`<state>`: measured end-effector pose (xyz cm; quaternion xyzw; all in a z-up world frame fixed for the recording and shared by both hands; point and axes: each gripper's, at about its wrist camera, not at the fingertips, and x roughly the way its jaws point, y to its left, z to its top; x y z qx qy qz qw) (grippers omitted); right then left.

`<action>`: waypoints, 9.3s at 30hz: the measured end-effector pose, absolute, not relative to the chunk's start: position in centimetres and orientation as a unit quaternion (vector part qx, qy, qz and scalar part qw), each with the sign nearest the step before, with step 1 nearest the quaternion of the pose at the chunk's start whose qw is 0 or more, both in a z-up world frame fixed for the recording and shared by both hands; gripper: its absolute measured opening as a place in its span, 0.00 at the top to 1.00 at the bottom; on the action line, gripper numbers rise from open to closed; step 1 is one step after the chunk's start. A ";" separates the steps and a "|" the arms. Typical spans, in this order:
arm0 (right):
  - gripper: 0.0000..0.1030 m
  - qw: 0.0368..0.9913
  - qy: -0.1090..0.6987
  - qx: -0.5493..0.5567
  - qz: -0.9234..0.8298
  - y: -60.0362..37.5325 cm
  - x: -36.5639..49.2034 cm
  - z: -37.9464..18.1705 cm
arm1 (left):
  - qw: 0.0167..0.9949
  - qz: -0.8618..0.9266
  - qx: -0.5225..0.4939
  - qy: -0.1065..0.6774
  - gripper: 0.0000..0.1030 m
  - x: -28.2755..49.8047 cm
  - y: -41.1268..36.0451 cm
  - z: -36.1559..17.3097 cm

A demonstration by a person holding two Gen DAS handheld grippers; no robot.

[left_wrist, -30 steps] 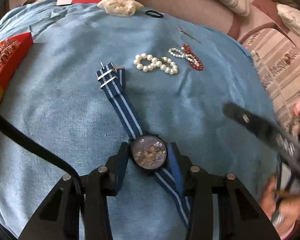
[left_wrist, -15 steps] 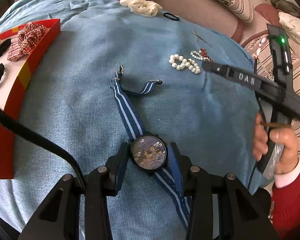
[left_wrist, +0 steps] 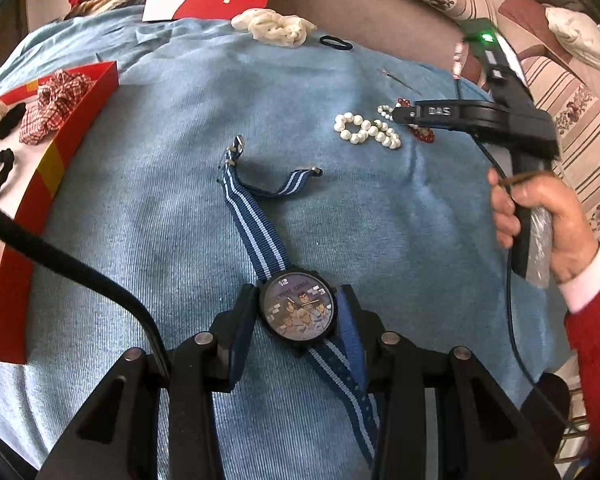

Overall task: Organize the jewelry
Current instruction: 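Grasp the white pearl bracelet with the right tool while the left tool holds the watch, then carry the watch and pearl bracelet into the tray and open both tools, then move both open tools back over the remaining bracelets, then grasp the green-bead pearl bracelet with the left tool, then grasp the red bead bracelet with the right tool while the left tool holds the pearls, then carry both bracelets into the tray and open both tools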

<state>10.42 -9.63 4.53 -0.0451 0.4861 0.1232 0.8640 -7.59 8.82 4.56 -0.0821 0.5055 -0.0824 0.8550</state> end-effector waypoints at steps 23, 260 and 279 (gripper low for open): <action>0.76 0.866 0.480 0.002 0.143 -10.4 3.4 10.7 | 0.885 -0.044 -0.135 0.443 0.62 -12.8 15.7 11.5; 0.67 0.856 0.497 -0.060 0.129 -8.9 9.4 3.7 | 0.852 -0.180 -0.003 0.492 0.79 0.1 8.4 4.5; 0.92 0.861 0.486 0.009 0.147 -11.5 5.8 7.7 | 0.834 -0.216 0.150 0.485 0.91 -0.3 2.2 3.8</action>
